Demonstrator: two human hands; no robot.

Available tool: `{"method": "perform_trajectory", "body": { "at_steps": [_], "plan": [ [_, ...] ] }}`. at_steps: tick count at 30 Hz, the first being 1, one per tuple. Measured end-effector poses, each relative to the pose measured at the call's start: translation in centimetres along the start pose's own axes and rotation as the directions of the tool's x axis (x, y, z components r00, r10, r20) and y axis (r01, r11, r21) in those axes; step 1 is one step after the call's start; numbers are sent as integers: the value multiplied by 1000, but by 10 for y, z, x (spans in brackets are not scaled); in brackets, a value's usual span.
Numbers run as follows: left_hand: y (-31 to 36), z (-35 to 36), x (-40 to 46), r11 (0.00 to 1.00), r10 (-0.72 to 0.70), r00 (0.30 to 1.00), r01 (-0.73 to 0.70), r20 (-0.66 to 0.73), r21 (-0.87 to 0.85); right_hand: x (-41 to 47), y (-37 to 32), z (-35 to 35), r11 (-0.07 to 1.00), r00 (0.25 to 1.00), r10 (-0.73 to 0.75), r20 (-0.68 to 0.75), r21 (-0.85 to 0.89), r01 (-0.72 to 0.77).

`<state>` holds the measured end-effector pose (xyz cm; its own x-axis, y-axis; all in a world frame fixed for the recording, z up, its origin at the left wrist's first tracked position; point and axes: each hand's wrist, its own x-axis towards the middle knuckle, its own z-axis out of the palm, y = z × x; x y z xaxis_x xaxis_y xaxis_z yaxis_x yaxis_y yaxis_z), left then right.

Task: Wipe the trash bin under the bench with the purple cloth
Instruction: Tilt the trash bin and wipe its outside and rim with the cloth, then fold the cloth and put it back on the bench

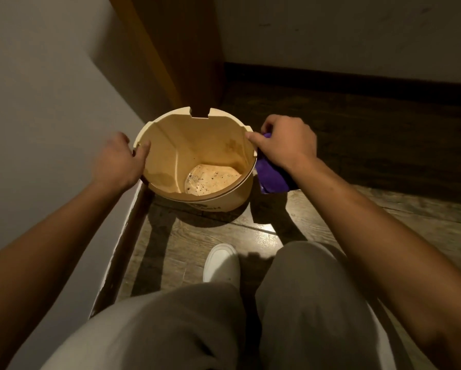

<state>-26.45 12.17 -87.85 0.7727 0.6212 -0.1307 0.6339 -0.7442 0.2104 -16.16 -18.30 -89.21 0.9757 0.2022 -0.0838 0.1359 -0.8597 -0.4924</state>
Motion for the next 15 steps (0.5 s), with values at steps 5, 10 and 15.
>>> {"method": "perform_trajectory", "body": {
  "at_steps": [5, 10, 15],
  "plan": [
    [86, -55, -32, 845, 402, 899, -291, 174, -449, -2, -6, -48, 946, 930, 165, -329, 318, -55],
    [170, -53, -75, 637, 614, 679, -125, 402, -761, -10, -56, -67, 498, 924, 374, -80, 858, -127],
    [159, -38, -74, 498, 594, 733, -11, 332, -867, -15, -28, -76, 106, 896, 329, 298, 931, -349]
  ]
}}
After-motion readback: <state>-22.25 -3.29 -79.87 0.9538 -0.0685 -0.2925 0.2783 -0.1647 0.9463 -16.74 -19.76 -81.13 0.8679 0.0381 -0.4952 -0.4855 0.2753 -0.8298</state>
